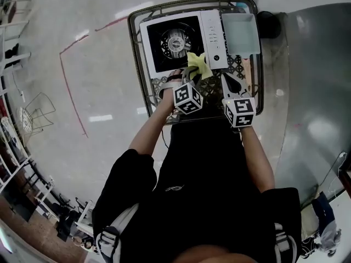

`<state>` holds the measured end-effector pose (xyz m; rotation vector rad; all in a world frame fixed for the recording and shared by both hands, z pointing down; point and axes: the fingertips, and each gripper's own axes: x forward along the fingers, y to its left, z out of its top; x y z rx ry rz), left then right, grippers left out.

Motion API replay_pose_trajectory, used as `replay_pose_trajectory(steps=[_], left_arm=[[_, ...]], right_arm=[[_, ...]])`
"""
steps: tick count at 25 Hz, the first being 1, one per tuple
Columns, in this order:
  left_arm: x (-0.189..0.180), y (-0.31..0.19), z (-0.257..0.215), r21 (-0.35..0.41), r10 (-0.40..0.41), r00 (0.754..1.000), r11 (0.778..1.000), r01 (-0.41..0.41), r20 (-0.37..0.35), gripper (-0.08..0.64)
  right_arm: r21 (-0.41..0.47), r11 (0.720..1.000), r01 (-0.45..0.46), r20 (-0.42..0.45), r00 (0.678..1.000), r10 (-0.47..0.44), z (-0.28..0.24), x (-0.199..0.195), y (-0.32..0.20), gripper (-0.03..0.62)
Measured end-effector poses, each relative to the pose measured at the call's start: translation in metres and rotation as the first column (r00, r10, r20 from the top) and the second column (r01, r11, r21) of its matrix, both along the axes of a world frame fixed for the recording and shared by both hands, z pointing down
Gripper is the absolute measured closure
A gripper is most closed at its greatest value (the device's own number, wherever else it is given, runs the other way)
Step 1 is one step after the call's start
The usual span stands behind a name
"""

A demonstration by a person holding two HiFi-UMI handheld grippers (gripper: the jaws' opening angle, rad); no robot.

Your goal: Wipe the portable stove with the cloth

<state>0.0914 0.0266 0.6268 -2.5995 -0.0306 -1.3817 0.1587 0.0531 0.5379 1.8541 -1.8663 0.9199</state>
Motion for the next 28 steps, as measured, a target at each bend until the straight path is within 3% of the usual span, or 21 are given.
replay_pose_trajectory(steps=[4, 21, 28], left_arm=[[0.015, 0.006, 0.001, 0.061, 0.035, 0.999, 0.997, -0.036, 0.016, 0.430], [0.057, 0.021, 0.001, 0.081, 0.026, 0.997, 0.996, -0.032, 0.075, 0.430], [0.076, 0.027, 0.000, 0.104, 0.014, 0.999, 0.994, -0.019, 0.047, 0.431]], right_arm=[[-0.006, 1.000, -0.005, 0.003, 1.000, 0.005, 0.001, 0.006, 0.007, 0.586], [-0.010, 0.997, -0.080, 0.005, 0.997, 0.080, 0.000, 0.042, 0.016, 0.586], [-0.015, 0.995, -0.102, 0.000, 0.995, 0.102, 0.000, 0.056, 0.019, 0.586]])
